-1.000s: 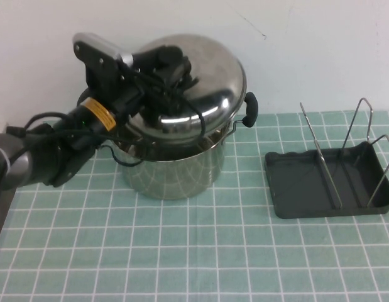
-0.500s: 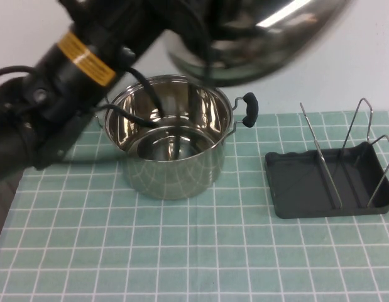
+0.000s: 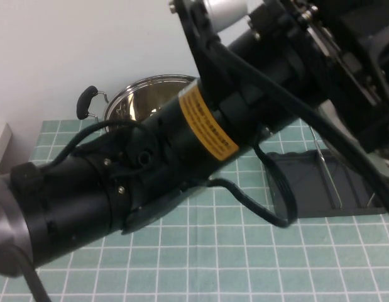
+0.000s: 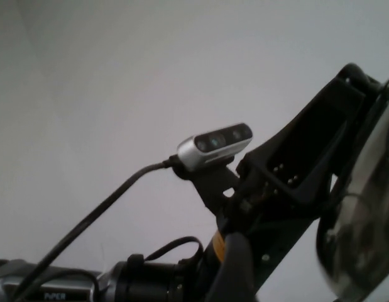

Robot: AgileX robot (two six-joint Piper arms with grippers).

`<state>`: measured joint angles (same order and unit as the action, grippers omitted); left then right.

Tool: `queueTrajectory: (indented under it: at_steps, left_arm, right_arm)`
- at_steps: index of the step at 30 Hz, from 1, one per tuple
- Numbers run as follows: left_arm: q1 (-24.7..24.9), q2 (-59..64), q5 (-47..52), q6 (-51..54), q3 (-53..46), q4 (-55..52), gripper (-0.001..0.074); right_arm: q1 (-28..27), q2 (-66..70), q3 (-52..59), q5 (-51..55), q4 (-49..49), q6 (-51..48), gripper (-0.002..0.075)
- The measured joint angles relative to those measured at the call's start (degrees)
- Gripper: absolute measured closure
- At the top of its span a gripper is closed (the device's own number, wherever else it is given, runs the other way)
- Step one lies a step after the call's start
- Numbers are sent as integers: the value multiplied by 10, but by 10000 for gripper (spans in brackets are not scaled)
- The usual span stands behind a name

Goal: Put pot lid on rack
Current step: Hand over the pot lid

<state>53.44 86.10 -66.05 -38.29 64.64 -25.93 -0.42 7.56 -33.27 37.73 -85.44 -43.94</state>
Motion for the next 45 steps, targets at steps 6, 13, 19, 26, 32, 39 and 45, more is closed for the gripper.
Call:
queueTrajectory:
  at_steps: [6, 13, 19, 26, 32, 39, 45]
  left_arm:
    - [32, 0, 0, -12, 0, -47, 398]
    - [40, 0, -5, -17, 0, -72, 398]
    - [40, 2, 14, -51, 0, -96, 398]
    - [40, 2, 56, -91, 3, -143, 356]
    - [40, 1, 107, -148, 4, -197, 184]
    - [40, -14, 257, -199, 4, -255, 188]
    - [40, -84, 451, -381, 4, -518, 532]
  right_arm:
    - [0, 9, 0, -45, -41, -19, 143]
    - [0, 29, 0, -69, -109, -107, 440]
    - [2, 30, -1, -60, -131, -138, 643]
    - [4, 30, -1, -56, -131, -172, 675]
    - [3, 30, -1, -96, -130, -194, 683]
    - [2, 51, -1, -126, -129, -236, 685]
    - [2, 142, -1, -76, -128, -261, 685]
